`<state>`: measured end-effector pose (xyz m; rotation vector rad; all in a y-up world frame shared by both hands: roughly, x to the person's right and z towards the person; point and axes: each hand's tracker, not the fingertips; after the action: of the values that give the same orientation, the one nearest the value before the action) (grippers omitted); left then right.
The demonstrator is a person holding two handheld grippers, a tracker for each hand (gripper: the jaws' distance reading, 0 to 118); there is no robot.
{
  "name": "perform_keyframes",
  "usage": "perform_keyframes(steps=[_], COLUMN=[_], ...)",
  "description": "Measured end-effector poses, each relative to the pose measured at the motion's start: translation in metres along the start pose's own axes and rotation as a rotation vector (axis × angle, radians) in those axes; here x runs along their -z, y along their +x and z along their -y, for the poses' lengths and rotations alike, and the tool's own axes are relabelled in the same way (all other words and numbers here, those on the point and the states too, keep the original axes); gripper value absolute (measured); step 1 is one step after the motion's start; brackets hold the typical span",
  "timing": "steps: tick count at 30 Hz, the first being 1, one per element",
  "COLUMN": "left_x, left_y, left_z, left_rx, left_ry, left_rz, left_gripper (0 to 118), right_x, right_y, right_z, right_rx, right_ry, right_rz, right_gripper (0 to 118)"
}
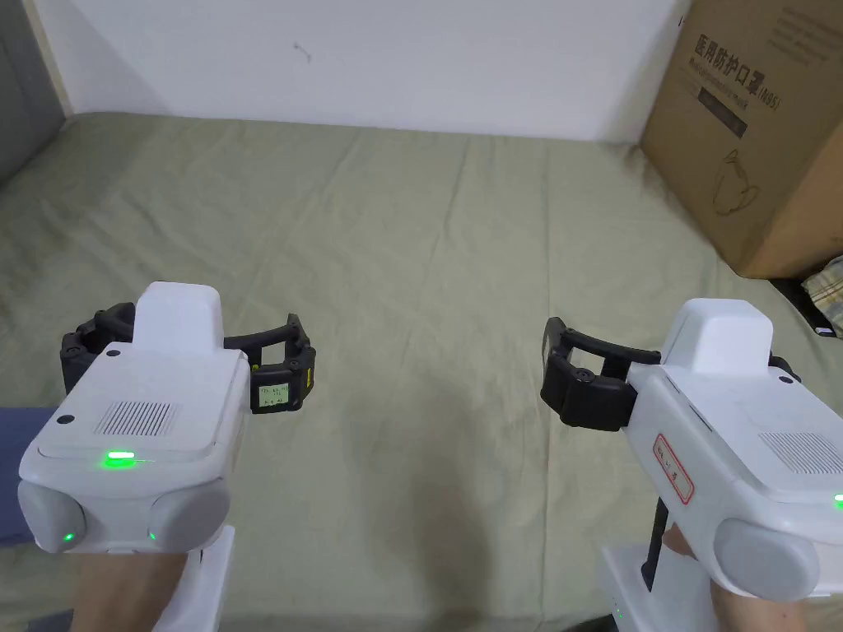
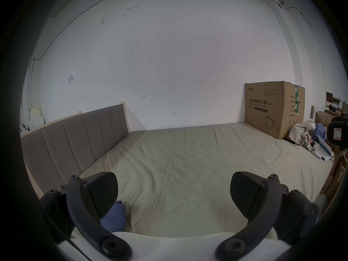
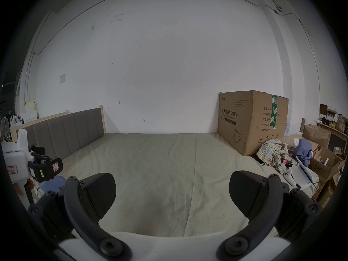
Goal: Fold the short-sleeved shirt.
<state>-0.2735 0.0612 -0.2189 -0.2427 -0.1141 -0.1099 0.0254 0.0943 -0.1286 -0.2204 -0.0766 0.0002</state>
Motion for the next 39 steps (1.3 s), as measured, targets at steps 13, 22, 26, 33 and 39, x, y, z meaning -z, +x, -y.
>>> perform_keyframes(steps=[13, 22, 26, 33, 39], left_x=[-0.0015, -0.0028, -0.0029, -0.0013, -0.0015], left_y=[0.0011, 0.0033, 0.0033, 0.0036, 0.0034], left_z=[-0.0011, -0.0037, -0.0042, -0.0020, -0.0018], left_rx=[-0.001, 0.007, 0.003, 0.004, 0.005], left_ry=[0.001, 0.010, 0.010, 0.004, 0.004], left_rz=[-0.001, 0.003, 0.003, 0.001, 0.001], left_gripper=[118, 118, 118, 118, 118], right_x=[-0.0017, -0.0008, -0.0007, -0.0004, -0.0007], right_y=[-0.0006, -0.0009, -0.0014, -0.0024, -0.0034], right_z=[-0.0016, -0.0012, -0.0020, -0.0018, -0.0014], right_rx=[-0.001, -0.005, -0.003, -0.003, -0.007], right_ry=[0.007, 0.005, 0.008, 0.007, 0.006], right_rz=[0.004, 0.002, -0.002, -0.006, -0.006], right_gripper=[118, 118, 118, 118, 118])
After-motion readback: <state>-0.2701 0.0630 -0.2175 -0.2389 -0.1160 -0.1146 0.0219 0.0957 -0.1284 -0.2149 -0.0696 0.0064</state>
